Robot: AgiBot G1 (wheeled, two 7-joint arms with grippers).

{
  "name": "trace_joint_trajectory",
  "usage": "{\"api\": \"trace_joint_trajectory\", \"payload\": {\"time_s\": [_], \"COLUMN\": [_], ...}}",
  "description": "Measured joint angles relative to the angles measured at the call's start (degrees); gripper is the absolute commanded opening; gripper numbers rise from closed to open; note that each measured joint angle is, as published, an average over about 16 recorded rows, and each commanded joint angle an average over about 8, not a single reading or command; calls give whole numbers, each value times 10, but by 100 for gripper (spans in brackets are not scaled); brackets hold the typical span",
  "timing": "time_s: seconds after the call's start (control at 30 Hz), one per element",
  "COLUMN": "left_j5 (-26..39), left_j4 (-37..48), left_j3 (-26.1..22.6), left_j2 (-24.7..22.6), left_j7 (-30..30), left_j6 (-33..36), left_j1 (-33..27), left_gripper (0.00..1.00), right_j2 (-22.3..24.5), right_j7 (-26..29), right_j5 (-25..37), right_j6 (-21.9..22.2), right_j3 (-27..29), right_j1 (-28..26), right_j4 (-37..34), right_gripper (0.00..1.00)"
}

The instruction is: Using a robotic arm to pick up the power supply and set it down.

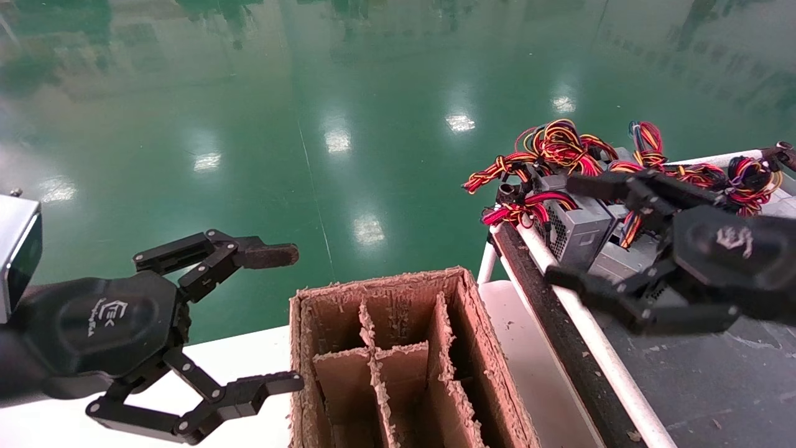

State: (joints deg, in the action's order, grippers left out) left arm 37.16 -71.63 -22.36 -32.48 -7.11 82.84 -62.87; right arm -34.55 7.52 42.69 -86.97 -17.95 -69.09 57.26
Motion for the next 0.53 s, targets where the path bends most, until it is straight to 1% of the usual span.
{"api": "trace_joint_trajectory", "payload": {"time_s": [0.3, 0.53], "left_j5": [0, 0], "left_j4": [0, 0], "left_j3": [0, 0], "left_j2": [0, 0], "left_j7": [0, 0], "left_j6": [0, 0], "left_j1": [0, 0], "left_gripper": [100, 100], "right_j2": [-3, -4], "right_j7": [20, 28], "right_j5": [-5, -7], "right_j6": [8, 11], "right_j3": [12, 17], "right_j1": [47, 65], "right_j4": [102, 141], "right_gripper": [100, 100]}}
